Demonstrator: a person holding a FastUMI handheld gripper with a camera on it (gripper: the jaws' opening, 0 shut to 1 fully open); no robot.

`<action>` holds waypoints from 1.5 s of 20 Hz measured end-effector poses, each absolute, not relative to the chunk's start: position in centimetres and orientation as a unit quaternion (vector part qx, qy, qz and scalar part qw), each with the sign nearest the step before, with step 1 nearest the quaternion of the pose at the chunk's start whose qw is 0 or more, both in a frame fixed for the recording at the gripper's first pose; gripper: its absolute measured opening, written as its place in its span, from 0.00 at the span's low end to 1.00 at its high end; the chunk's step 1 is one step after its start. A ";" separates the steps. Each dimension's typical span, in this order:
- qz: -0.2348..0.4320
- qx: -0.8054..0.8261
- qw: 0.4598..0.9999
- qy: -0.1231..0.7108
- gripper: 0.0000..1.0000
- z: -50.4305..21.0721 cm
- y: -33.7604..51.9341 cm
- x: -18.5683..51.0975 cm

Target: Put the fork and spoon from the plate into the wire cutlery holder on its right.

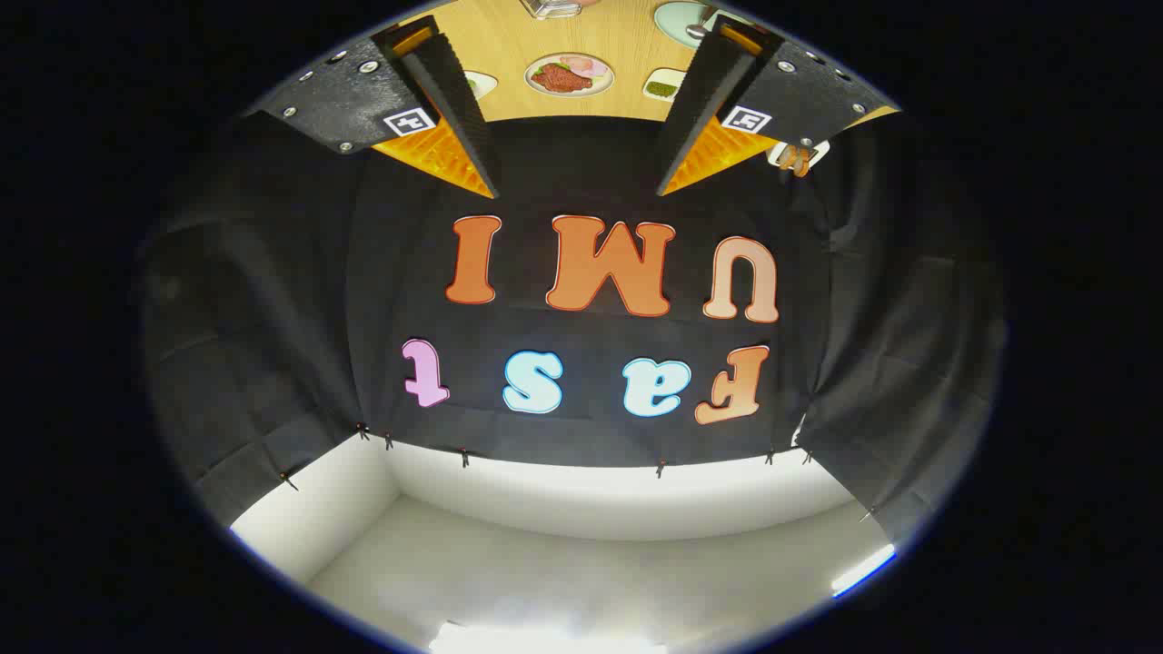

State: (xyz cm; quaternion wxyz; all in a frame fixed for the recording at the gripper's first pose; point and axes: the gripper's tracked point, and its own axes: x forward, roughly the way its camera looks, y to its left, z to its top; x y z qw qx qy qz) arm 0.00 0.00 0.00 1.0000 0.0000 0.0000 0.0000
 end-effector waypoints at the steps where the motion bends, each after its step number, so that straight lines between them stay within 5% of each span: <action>1: 0.002 0.001 1.000 0.001 0.98 -0.1 0.1 -0.1; 16: 0.013 0.004 1.000 0.011 0.98 -0.5 2.3 0.3; 30: 0.124 -0.019 0.956 0.264 0.98 -17.0 13.5 -1.3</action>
